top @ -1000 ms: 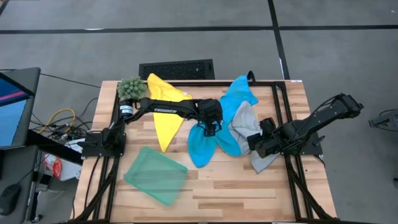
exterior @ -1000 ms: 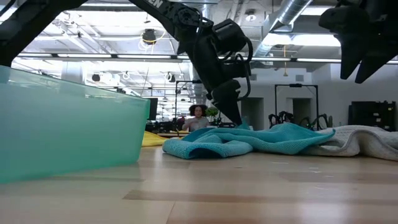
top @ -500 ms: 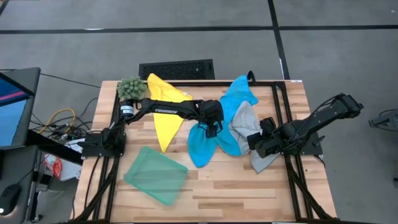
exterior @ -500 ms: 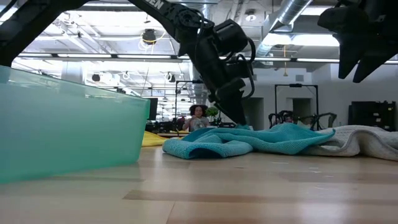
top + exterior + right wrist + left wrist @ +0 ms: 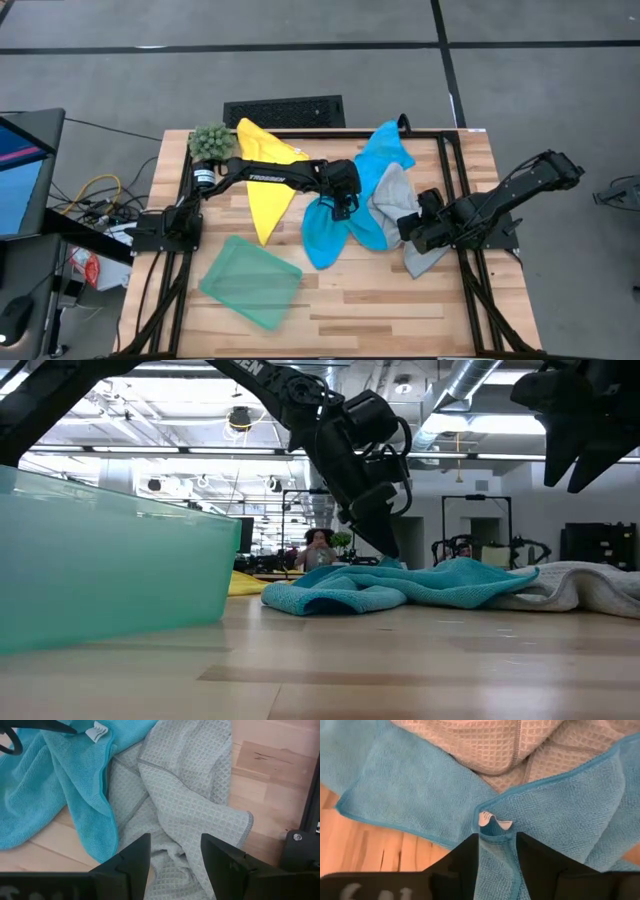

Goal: Fold microfiber towels
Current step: Fold the left blue towel

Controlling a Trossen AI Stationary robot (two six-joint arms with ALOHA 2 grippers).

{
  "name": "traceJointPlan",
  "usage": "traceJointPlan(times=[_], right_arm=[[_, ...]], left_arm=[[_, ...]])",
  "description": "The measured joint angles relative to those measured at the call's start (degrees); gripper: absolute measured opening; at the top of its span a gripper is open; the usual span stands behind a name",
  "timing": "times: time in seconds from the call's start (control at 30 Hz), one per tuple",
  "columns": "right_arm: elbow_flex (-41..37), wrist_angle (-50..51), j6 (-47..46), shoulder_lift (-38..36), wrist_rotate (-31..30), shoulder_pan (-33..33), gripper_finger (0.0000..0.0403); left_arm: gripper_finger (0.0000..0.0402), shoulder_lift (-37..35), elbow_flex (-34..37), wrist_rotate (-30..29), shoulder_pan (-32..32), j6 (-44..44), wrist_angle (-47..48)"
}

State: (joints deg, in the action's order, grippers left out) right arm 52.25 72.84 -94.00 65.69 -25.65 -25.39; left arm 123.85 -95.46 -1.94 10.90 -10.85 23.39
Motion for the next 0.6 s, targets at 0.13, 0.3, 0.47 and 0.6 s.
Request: traceJointPlan(times=[0.13, 0.3, 0.47, 0.6], right_arm=[[0.00, -0.01, 0.00, 0.00, 0.01, 0.00, 0.0198], [0.00, -0.02, 0.00, -0.02, 0.00, 0.02, 0.0198], [0.00, -0.02, 0.02, -0.01, 0.01, 0.00, 0.0198], [0.00, -1.84, 1.18, 0.00, -0.17, 0.02, 0.0198]], left_arm=[[0.0115, 0.00, 0.99, -0.35, 0.02, 0.18, -0.88], [0.0117, 0.00, 1.03, -0.92, 0.07, 0.99, -0.19], [0.0117, 0.00, 1.03, -1.46, 0.19, 1.50, -0.98], [0.0104, 0.00, 1.03, -1.03, 0.22, 1.49, -0.57]])
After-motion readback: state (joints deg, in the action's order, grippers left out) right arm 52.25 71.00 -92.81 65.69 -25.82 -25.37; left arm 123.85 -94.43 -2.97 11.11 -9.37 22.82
